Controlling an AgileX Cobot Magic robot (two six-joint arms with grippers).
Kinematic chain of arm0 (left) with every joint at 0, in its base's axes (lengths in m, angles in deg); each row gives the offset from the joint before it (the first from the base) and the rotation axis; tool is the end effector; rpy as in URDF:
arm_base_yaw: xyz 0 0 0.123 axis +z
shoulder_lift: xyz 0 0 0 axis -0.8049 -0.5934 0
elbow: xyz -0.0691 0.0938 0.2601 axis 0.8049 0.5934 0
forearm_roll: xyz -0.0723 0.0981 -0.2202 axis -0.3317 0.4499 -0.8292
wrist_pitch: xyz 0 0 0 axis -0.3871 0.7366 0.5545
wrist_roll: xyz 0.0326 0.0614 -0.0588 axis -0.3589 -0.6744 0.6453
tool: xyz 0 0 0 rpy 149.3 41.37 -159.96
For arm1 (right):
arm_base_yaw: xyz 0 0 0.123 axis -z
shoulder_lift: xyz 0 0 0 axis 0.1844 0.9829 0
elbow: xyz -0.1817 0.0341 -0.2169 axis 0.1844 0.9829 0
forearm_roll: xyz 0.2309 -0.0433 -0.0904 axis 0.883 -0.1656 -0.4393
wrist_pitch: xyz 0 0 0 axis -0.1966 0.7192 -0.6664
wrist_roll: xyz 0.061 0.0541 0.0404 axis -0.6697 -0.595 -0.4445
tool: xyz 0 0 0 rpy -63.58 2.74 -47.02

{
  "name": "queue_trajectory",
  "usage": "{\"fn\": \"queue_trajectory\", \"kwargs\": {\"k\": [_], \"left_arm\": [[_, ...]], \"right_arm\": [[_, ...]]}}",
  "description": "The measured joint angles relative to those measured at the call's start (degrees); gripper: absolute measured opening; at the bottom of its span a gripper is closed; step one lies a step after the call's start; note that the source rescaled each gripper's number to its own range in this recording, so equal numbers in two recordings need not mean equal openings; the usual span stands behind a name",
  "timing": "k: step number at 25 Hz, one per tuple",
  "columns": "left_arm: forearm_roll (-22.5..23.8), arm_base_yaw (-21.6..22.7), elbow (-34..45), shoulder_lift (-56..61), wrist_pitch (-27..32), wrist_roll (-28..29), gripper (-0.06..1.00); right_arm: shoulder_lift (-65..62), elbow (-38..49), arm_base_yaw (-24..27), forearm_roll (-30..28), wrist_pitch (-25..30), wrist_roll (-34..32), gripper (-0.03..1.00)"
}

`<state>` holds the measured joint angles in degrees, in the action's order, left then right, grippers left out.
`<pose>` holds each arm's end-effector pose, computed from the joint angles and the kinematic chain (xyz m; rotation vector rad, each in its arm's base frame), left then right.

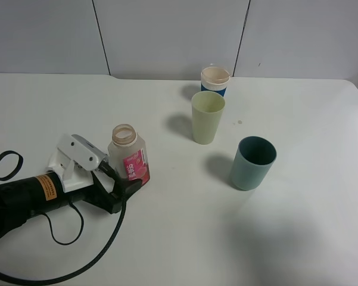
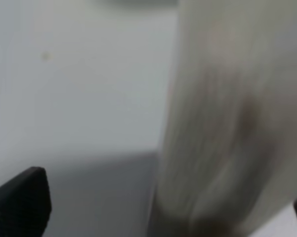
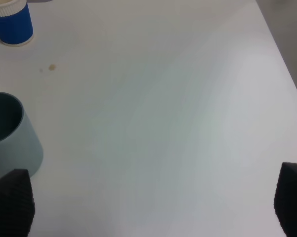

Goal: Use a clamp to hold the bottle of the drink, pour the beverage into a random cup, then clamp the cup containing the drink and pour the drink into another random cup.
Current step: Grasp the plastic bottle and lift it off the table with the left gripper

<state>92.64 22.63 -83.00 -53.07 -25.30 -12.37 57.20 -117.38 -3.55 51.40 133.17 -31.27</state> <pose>0.1842 -0.1275 0.0826 0.6349 1.9378 -0.5101 -0.0052 0.0056 0.2794 -0.0123 2.0304 -0.0882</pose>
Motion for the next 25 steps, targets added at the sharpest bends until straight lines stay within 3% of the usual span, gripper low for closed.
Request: {"fn": "queue_trajectory", "kwargs": {"k": [14,16,18,21,22,25], "left_arm": [[4.2,0.0,-3.0,-0.5,0.0,0.2,0.97],[4.2,0.0,-3.0,-0.5,0.0,0.2,0.83],[4.2,0.0,-3.0,-0.5,0.0,0.2,0.58],[4.2,0.0,-3.0,-0.5,0.0,0.2,0.06],[4.2,0.0,-3.0,-0.5,-0.1,0.2,0.00],[4.2,0.0,-3.0,-0.5,-0.1,0.2,0.03]], "right_arm": [[0.0,0.0,0.0,0.0,0.0,0.0,0.92],[0.0,0.0,0.0,0.0,0.0,0.0,0.92],[0.0,0.0,0.0,0.0,0.0,0.0,0.92],[0.0,0.0,0.0,0.0,0.0,0.0,0.92],[0.0,0.0,0.0,0.0,0.0,0.0,0.92],[0.0,0.0,0.0,0.0,0.0,0.0,0.92]]}}
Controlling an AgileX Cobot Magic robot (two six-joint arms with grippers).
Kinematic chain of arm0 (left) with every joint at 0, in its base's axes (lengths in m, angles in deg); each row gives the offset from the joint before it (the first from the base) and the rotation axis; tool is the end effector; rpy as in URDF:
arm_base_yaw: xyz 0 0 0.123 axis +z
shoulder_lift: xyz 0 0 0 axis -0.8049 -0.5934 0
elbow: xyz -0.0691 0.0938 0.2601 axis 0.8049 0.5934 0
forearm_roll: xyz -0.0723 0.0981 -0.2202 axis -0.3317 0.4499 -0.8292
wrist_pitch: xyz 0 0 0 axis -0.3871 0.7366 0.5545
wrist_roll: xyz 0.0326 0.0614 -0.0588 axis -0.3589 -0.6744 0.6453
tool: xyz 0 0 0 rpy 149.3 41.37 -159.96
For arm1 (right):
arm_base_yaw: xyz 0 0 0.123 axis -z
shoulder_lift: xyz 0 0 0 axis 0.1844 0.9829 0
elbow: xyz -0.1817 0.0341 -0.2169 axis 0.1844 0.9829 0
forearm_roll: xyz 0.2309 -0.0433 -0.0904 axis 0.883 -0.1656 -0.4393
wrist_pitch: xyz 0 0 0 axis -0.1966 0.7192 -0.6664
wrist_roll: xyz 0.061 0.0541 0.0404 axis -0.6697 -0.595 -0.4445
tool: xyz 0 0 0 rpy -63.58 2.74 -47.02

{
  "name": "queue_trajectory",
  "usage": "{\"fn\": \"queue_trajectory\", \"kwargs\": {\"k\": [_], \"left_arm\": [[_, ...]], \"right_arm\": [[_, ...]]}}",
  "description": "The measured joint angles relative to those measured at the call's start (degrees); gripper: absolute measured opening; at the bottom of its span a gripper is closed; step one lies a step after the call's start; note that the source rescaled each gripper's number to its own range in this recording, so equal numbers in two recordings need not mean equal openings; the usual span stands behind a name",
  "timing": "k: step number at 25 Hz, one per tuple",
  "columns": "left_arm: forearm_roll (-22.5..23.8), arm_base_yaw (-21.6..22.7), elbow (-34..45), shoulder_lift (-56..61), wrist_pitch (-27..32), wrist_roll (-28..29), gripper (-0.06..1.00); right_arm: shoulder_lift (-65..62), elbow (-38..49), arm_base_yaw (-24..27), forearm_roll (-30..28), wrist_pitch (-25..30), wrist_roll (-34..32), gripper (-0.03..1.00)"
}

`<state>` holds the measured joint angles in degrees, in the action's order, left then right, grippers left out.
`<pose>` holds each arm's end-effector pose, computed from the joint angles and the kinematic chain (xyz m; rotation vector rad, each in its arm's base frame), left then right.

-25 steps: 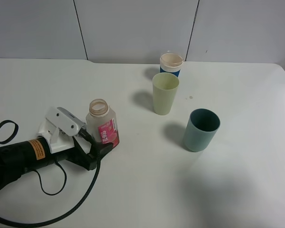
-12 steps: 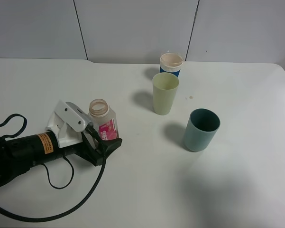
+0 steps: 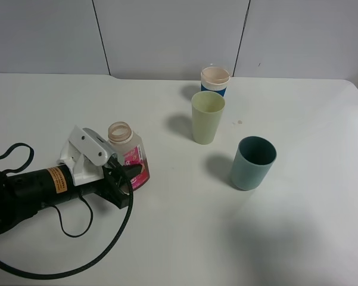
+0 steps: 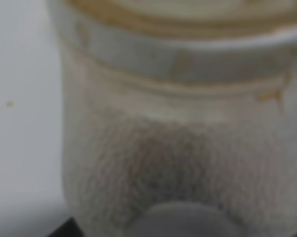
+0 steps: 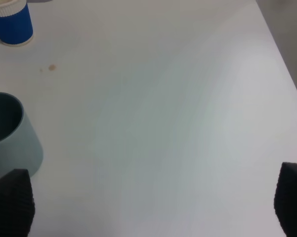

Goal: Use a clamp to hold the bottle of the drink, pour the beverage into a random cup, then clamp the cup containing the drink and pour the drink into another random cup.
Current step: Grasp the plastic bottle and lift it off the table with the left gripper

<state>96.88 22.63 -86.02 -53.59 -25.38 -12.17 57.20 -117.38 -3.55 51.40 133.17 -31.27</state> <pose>0.1927 -0.1397 0.0855 0.6932 1.8772 -0.5679 -0.0052 0.0056 0.2794 -0.0123 2.0304 -0.0882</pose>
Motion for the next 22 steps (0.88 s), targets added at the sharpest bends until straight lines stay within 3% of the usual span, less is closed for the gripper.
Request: {"fn": "queue_trajectory", "kwargs": {"k": [12,18,22], "left_arm": [[-2.1,0.0,0.6,0.2,-0.4,0.4,0.03],[-9.1,0.0,0.6,8.1,3.2,1.1,0.03],[-17.2,0.0,0.7,15.5,10.9,1.3,0.03]], "right_arm": [[0.0,0.0,0.0,0.0,0.0,0.0,0.92],[0.0,0.0,0.0,0.0,0.0,0.0,0.92],[0.0,0.0,0.0,0.0,0.0,0.0,0.92]]}}
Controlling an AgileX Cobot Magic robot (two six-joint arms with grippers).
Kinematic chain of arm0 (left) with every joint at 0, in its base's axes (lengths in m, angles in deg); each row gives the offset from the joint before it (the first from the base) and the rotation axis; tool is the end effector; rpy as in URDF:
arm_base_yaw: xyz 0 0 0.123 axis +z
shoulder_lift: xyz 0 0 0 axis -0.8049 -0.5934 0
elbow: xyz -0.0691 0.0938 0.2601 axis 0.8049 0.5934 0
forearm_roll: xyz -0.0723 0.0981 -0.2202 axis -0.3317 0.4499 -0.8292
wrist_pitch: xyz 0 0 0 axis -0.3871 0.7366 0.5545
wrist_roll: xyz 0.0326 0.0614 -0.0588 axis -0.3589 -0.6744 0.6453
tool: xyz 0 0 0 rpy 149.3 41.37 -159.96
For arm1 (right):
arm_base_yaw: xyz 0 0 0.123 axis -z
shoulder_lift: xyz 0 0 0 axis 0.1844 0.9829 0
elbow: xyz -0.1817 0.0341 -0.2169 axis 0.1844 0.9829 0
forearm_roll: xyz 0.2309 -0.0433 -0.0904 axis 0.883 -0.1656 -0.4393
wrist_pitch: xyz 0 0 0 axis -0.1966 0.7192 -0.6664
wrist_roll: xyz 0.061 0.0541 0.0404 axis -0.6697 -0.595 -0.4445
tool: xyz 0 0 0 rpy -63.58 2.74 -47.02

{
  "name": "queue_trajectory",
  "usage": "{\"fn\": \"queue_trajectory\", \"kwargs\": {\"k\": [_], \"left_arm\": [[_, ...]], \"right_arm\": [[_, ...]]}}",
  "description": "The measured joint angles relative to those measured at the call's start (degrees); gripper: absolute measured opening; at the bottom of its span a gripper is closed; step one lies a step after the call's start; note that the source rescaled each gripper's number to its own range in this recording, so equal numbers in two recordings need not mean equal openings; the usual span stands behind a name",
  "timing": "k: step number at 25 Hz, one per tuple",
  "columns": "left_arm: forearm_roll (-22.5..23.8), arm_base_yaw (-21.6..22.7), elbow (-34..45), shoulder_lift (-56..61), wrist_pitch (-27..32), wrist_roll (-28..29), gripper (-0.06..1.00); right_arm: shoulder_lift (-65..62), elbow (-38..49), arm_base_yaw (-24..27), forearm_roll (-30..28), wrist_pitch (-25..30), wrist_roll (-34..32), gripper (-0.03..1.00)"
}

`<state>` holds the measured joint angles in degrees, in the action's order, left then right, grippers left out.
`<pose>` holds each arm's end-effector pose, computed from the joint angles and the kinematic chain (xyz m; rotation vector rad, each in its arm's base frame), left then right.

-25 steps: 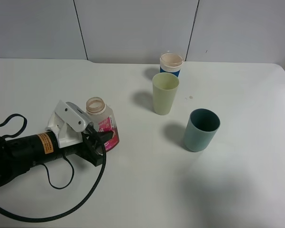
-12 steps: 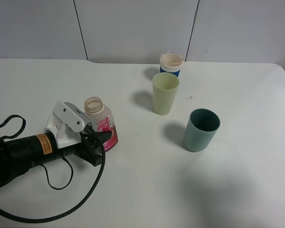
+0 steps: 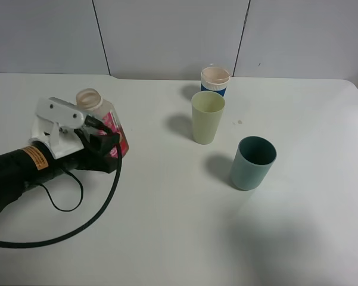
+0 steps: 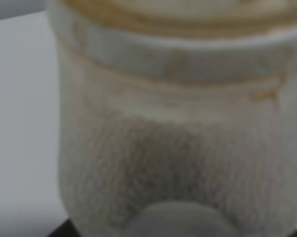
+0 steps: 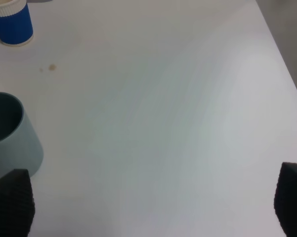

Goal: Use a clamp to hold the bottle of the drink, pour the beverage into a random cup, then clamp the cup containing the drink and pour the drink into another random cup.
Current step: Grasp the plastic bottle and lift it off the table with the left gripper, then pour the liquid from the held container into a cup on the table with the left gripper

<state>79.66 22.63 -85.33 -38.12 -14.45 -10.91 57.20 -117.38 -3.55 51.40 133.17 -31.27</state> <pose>0.2029 -0.1167 0.1318 0.3628 1.8771 -0.4087 -0.0052 0.0056 0.2794 -0.0123 2.0304 -0.0882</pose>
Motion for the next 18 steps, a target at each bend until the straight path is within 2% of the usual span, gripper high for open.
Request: {"fn": "queue_trajectory", "kwargs": {"k": [3,5,11,14,18], "left_arm": [[-8.3,0.0,-0.3,5.1,6.4,-0.6,0.03],[-13.9,0.0,-1.4,8.4,10.8,-3.7,0.03],[-27.7,0.0,-9.3,14.1,27.8,-22.4,0.03],[-32.7,0.0,-14.1,14.2,33.8,-30.1,0.03],[-34.5,0.0,-18.2,13.9,37.0,-37.9,0.03]], "right_arm": [[0.0,0.0,0.0,0.0,0.0,0.0,0.92],[0.0,0.0,0.0,0.0,0.0,0.0,0.92],[0.0,0.0,0.0,0.0,0.0,0.0,0.92],[0.0,0.0,0.0,0.0,0.0,0.0,0.92],[0.0,0.0,0.0,0.0,0.0,0.0,0.92]]}}
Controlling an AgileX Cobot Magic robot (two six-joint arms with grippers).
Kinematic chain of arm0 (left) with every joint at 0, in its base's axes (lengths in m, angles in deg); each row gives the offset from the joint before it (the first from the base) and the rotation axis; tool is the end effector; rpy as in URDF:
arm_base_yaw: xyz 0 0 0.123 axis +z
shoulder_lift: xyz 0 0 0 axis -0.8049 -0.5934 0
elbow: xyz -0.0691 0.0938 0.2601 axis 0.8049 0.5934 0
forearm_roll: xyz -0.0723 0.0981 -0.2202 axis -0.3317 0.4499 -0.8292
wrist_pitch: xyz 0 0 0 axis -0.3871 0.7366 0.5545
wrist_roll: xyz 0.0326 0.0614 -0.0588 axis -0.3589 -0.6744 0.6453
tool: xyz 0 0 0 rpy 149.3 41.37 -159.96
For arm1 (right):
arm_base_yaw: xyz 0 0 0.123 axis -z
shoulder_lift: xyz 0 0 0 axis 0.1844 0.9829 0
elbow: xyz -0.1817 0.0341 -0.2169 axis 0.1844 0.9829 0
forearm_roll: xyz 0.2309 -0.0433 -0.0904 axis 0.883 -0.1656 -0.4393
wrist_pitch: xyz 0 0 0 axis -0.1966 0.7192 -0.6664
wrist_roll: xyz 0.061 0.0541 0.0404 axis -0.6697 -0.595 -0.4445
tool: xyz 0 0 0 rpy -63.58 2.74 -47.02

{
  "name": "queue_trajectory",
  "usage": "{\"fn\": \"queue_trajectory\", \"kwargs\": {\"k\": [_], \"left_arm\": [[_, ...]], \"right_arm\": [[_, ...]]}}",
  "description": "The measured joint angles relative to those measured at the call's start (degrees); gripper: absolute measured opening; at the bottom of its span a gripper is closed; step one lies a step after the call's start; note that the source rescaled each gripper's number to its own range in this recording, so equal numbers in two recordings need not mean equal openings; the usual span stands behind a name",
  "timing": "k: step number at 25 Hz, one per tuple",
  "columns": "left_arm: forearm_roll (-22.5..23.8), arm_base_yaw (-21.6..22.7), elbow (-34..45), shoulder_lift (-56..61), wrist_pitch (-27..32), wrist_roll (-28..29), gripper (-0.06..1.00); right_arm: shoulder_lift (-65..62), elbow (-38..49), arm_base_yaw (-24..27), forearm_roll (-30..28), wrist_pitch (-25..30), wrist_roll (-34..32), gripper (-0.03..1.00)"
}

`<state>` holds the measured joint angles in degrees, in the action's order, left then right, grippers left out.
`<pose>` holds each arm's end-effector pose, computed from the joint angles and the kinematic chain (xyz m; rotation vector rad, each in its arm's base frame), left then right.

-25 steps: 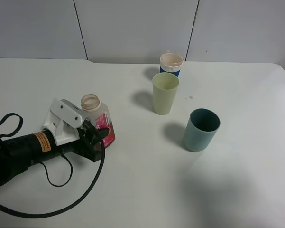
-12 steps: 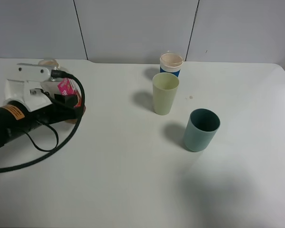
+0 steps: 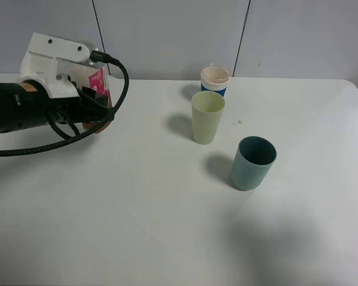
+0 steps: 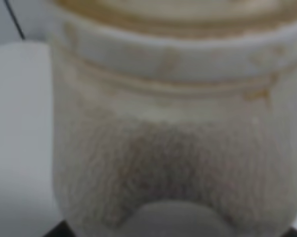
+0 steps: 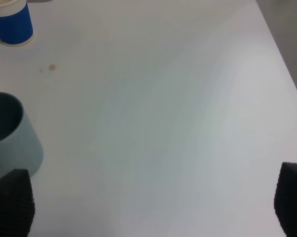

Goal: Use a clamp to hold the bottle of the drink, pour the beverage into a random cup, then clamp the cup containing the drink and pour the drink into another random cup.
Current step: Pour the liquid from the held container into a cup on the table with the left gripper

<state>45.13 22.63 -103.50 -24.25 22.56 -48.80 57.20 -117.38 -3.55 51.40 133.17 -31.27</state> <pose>0.2445 -0.1230 0.2062 0.3505 2.0099 -0.1446 -0.0052 0.0056 0.2794 -0.0123 2.0304 -0.0882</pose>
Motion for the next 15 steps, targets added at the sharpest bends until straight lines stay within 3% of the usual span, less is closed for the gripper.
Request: {"fn": "queue_trajectory", "kwargs": {"k": [5,10,15], "left_arm": [[-2.4,0.8,-2.2,-0.9,0.1,-6.3,0.03],[-3.2,3.1,-2.4,-1.4,0.1,-7.6,0.03],[0.4,6.5,-8.0,-3.1,8.3,-7.3,0.03]], "right_arm": [[0.0,0.0,0.0,0.0,0.0,0.0,0.92],[0.0,0.0,0.0,0.0,0.0,0.0,0.92],[0.0,0.0,0.0,0.0,0.0,0.0,0.92]]}}
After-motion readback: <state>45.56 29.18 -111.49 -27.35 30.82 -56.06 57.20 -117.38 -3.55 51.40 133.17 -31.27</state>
